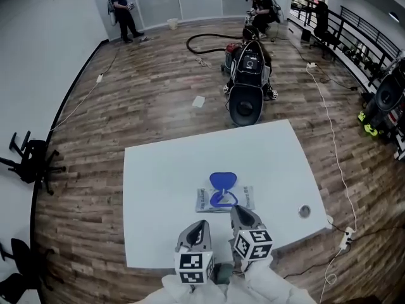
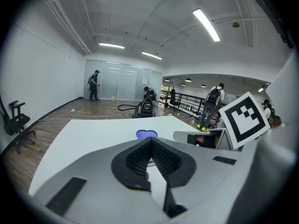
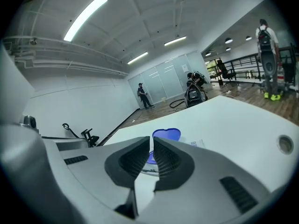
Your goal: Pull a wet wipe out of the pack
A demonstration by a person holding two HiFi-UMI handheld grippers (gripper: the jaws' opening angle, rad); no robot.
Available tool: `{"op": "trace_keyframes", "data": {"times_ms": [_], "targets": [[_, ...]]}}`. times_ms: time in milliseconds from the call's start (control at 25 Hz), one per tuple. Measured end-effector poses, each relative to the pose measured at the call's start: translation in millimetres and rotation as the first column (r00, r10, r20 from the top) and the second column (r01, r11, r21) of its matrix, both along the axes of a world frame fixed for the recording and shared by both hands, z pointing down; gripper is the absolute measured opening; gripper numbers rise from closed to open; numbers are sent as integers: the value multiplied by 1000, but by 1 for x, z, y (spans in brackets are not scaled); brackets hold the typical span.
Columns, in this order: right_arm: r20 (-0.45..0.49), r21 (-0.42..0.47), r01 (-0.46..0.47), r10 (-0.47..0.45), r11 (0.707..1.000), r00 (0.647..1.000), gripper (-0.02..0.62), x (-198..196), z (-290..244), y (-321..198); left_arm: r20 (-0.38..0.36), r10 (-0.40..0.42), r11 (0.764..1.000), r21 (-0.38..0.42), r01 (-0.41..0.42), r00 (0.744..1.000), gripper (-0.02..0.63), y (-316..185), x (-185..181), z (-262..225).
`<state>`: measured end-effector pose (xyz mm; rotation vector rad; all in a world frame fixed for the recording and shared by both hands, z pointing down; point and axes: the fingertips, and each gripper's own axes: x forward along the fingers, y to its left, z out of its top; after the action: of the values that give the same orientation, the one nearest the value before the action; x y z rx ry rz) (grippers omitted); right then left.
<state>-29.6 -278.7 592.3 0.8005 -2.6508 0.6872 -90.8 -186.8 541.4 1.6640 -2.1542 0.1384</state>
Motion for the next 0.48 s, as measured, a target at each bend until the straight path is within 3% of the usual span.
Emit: {"op": "trace_keyframes", "data": {"times_ms": [480], "targets": [[-52,-13,43,-44,999,998,61,-22,22,-23,13,-33,999,-18,33,999,0,-6,-10,2]]}}
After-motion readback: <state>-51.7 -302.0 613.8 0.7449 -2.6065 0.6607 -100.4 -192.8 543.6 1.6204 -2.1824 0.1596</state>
